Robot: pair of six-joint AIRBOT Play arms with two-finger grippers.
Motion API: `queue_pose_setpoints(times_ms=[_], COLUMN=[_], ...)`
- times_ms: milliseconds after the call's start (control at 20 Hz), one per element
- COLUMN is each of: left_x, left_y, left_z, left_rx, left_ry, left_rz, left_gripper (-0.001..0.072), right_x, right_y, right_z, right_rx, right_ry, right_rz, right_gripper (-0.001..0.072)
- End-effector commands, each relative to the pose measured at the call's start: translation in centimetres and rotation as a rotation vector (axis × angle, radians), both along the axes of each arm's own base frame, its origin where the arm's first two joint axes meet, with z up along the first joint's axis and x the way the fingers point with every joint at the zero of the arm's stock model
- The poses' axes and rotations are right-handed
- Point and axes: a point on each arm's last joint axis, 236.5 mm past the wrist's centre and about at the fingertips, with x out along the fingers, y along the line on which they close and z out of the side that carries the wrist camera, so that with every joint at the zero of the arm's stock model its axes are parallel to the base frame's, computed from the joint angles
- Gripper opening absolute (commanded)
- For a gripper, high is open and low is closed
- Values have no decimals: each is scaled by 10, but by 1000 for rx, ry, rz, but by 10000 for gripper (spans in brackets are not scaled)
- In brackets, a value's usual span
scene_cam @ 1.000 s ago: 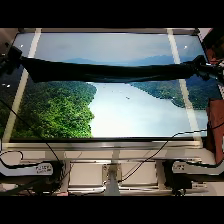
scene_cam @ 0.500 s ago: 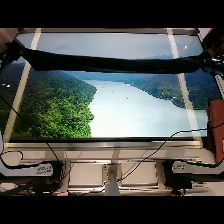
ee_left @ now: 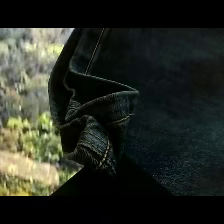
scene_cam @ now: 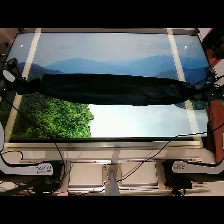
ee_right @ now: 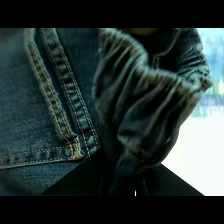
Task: Fold the clothes and pants, and hang the long-sleeved shirts on hangers.
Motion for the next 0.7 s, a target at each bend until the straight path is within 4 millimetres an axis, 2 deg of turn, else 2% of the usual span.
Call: queue_pose_setpoints(times_ms=[0,100,250,400,450,550,600,650], left_x=[-47,-63,-63,-54,-49,-42,-40,-40], left_y=[6,12,14,17,18,21,21,22], left_z=[-19,-21,-21,-20,-19,-17,-17,-17], left_rx=[-18,9,17,27,33,42,44,44], left_ry=[197,262,263,223,201,170,162,161], left_rz=[93,109,108,110,112,113,113,113], left_gripper=[13,14,15,15,16,16,16,16], right_x=[-40,-50,-58,-44,-39,-33,-33,-32], right_y=[4,6,11,2,-1,-3,-2,1], right_z=[-7,-1,2,3,4,4,5,6], right_rx=[26,37,53,10,-4,-11,-5,8], right_ry=[140,167,192,130,107,85,84,82], right_rz=[20,21,28,51,45,36,29,26], right_gripper=[49,49,50,68,178,633,685,684])
